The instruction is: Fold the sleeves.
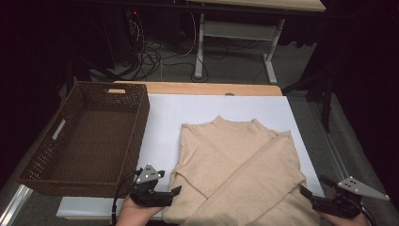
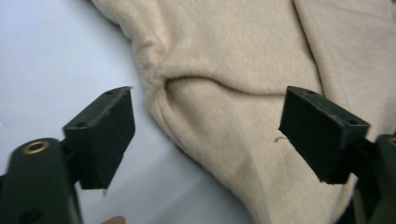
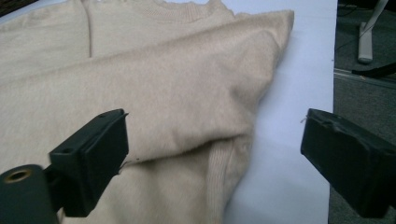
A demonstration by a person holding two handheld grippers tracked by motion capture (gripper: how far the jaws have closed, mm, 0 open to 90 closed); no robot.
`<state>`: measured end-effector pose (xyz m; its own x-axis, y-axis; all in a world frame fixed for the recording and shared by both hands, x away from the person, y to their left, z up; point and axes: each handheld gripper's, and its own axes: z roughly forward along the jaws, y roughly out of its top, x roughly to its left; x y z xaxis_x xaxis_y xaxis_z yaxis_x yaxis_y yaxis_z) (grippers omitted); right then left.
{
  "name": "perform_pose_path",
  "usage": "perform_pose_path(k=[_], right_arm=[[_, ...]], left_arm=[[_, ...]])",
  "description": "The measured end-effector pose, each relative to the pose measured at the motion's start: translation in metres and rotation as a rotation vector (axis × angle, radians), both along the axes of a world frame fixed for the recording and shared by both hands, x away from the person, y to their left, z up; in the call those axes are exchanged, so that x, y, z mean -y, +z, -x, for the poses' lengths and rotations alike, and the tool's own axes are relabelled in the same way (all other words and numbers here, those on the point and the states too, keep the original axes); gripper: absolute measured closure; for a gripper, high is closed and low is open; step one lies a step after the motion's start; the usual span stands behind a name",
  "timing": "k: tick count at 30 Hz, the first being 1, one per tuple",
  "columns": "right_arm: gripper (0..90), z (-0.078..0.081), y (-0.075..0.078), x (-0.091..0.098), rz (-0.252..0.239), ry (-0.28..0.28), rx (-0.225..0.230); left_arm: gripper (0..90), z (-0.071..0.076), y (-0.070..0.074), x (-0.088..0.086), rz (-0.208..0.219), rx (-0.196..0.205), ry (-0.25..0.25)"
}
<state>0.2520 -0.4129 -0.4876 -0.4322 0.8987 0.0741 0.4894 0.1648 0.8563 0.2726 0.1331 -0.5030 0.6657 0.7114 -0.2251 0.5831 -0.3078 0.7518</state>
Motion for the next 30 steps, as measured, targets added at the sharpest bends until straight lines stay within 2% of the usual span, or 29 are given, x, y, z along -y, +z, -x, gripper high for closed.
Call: perform_pose_path(k=[2,7,11,23,30], right_arm=[[0.0,-0.006,0.0,-0.001,-0.003,-0.006,-0.001],[0.0,-0.017,-0.001,-0.003,-0.007,-0.018,-0.014],[0.0,-0.023,0.002,-0.004,0.003,-0.028,-0.004],[0.0,-0.05,0.008,-0.001,0.023,-0.032,-0.015],[0.0,-0.078,0.009,-0.002,0.04,-0.03,-0.018]], left_arm=[[9.4,-0.007,-0.001,0.0,0.004,-0.002,0.023],[0.0,-0.016,-0.001,0.004,-0.005,-0.001,0.046],[0.0,-0.023,0.001,0.009,-0.018,0.023,0.057],[0.0,-0.056,0.008,0.029,-0.021,0.005,0.039],[0.0,-0.084,0.01,0.035,-0.027,-0.006,0.069]])
